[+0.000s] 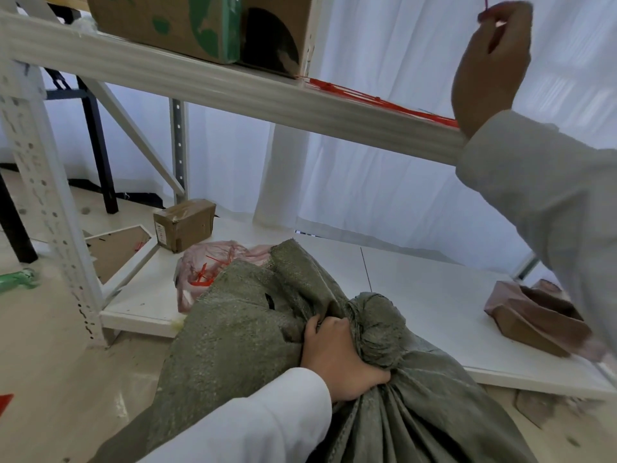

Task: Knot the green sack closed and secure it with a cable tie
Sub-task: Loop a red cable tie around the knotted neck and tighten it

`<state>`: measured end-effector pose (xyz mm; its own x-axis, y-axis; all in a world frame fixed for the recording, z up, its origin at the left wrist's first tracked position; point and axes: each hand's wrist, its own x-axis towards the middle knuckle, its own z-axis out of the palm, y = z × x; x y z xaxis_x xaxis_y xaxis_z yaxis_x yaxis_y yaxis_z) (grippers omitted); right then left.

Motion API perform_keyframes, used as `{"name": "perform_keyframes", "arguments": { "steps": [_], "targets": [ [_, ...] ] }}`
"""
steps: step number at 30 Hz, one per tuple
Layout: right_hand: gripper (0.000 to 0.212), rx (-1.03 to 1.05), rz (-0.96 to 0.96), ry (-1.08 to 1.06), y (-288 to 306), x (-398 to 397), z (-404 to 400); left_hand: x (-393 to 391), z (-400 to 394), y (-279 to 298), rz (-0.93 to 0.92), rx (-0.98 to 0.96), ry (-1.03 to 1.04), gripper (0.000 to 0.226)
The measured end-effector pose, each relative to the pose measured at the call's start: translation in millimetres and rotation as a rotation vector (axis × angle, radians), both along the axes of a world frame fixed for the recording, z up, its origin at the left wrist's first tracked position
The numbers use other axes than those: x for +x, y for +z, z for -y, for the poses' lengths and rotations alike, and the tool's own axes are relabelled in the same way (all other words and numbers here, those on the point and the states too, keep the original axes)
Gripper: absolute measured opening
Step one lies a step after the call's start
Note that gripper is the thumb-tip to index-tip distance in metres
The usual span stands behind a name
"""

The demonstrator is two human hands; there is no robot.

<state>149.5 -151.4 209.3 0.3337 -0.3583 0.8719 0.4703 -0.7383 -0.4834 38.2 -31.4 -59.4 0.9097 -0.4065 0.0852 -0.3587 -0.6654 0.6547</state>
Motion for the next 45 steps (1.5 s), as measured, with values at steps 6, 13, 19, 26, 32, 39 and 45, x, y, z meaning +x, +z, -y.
{"name": "perform_keyframes", "arguments": {
  "steps": [6,13,19,26,32,39,45],
  "targets": [
    [0.023,0.068,-0.371,0.260,-102,-110,-22,-4,0,0,-0.007,0.031,0.004,0.044],
    [0.024,0.121,-0.961,0.234,-204,-177,12,-22,0,5,0.017,0.002,0.036,0.037],
    [0.077,-0.044,-1.185,0.393,-215,-185,17,-32,-6,6,-0.003,-0.038,-0.006,0.047],
    [0.061,-0.050,-1.171,0.583,-223,-182,0,-46,-20,9,-0.014,-0.010,-0.132,0.092],
    [0.079,-0.061,-1.033,0.502,-225,-186,-6,-37,-25,15,-0.057,0.114,-0.242,0.095],
    [0.073,-0.164,-1.008,0.357,-225,-184,-13,-43,-17,0,-0.003,-0.142,-0.037,0.082],
    [0.083,-0.068,-1.035,0.224,-227,-176,-14,-52,-14,-2,-0.130,-0.349,0.054,0.117]
  ]
}}
